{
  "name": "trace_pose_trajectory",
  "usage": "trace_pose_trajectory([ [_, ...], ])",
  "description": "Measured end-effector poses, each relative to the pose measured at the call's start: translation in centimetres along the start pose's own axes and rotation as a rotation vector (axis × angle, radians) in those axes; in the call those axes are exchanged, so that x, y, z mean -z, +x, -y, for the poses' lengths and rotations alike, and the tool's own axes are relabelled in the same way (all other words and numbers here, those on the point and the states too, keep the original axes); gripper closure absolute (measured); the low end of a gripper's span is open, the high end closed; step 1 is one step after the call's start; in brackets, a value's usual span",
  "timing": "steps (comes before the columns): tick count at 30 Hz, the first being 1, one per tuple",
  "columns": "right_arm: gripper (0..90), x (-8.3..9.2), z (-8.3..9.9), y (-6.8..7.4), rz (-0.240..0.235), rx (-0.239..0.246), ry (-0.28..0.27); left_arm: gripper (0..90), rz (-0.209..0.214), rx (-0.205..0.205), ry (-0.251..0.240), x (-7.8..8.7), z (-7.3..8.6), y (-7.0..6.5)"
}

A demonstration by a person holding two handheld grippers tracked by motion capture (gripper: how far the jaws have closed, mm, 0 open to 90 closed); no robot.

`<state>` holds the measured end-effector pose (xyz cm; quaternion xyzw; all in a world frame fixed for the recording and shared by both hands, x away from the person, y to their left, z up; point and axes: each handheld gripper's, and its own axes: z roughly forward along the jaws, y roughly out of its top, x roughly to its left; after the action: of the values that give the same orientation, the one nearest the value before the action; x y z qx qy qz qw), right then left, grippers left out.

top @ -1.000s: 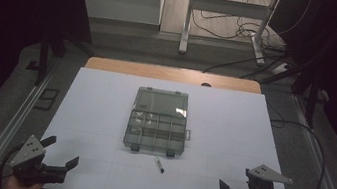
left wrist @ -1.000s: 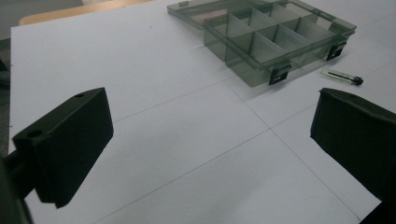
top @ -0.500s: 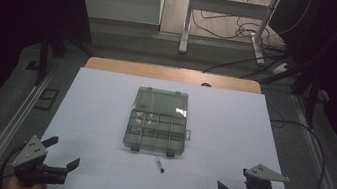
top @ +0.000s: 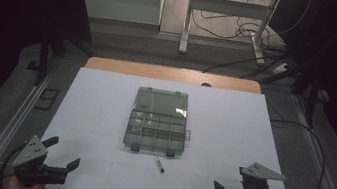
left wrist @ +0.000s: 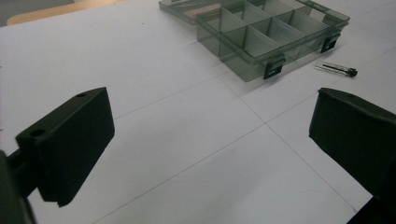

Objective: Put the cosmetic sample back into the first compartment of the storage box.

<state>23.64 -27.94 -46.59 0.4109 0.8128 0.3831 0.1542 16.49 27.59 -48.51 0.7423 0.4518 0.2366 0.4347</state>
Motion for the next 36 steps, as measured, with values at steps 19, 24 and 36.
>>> trace_pose_trajectory([
  [19, 0.0, -1.4, -1.1, 1.3, -0.064, 0.048, 0.010, 0.7, 0.000, 0.001, 0.002, 0.0, 0.0, 0.0],
  [24, 0.0, -1.9, -1.4, 1.8, -0.093, 0.062, 0.016, 0.7, 0.001, 0.004, 0.001, 0.0, 0.0, 0.0],
  [36, 0.0, -3.0, -2.2, 2.7, -0.142, 0.077, 0.025, 0.9, 0.000, -0.002, 0.005, -0.1, 0.0, 0.0],
])
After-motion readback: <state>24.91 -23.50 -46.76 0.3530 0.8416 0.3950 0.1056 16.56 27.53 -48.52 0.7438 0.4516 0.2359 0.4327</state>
